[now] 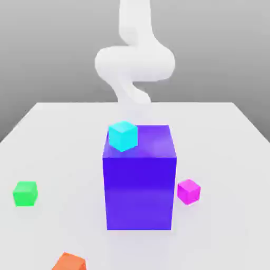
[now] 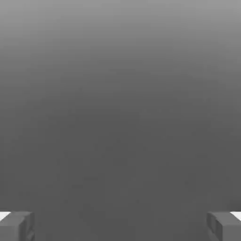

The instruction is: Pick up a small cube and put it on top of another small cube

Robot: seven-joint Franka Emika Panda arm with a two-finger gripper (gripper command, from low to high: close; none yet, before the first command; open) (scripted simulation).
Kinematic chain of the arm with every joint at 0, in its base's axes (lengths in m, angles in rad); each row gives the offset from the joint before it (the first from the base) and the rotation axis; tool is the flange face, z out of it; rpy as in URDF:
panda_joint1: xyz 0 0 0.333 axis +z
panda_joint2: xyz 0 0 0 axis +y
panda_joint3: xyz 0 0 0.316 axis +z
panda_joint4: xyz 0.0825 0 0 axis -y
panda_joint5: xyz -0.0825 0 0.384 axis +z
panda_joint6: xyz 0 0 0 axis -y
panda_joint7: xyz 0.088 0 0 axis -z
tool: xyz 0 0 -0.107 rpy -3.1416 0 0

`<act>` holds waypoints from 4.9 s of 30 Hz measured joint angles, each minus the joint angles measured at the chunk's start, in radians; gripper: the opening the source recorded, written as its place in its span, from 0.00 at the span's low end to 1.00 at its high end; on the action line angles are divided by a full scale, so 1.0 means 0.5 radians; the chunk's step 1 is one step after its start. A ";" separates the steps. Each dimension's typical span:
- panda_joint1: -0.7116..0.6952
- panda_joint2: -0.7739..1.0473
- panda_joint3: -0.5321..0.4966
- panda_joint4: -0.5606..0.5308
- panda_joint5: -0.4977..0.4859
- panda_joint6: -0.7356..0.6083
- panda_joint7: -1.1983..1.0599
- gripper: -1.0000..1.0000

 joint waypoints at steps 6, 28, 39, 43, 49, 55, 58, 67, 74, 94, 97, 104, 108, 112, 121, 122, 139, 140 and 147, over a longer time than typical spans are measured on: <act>0.301 0.276 -0.126 -0.287 -0.019 0.244 -0.612 0.50; 1.255 1.238 -0.292 -1.307 -0.152 1.113 -2.701 0.50; 1.399 1.487 -0.316 -1.224 0.286 1.243 -3.138 0.50; 1.384 1.573 -0.254 -1.189 0.494 1.298 -3.299 0.50; 1.279 1.701 -0.085 -1.152 0.765 1.397 -3.504 0.50; 1.127 1.828 0.119 -1.141 0.926 1.522 -3.615 0.50; 1.062 1.892 0.205 -1.147 0.959 1.592 -3.628 0.50; 1.004 1.993 0.299 -1.169 0.982 1.702 -3.612 0.00; 1.036 1.922 0.239 -1.152 0.966 1.622 -3.626 0.00; 1.285 1.497 -0.201 -1.220 0.312 1.244 -3.159 0.00; 1.264 1.433 -0.204 -1.250 0.184 1.207 -3.056 0.00; 1.181 1.307 -0.159 -1.322 -0.038 1.150 -2.868 0.00; 0.975 1.400 -0.171 -1.108 -0.353 1.096 -2.374 0.00; 0.842 1.537 -0.227 -0.808 -0.644 1.025 -1.827 0.00; 0.604 1.726 -0.500 -0.216 -0.975 0.718 -1.268 0.00; 0.554 1.730 -0.533 -0.190 -0.965 0.674 -1.339 0.00; -0.244 1.614 -0.920 -0.273 -0.631 0.372 -3.008 0.00; -0.279 1.599 -0.932 -0.300 -0.604 0.387 -3.111 0.00; -0.484 1.499 -1.033 -0.486 -0.391 0.484 -3.854 0.00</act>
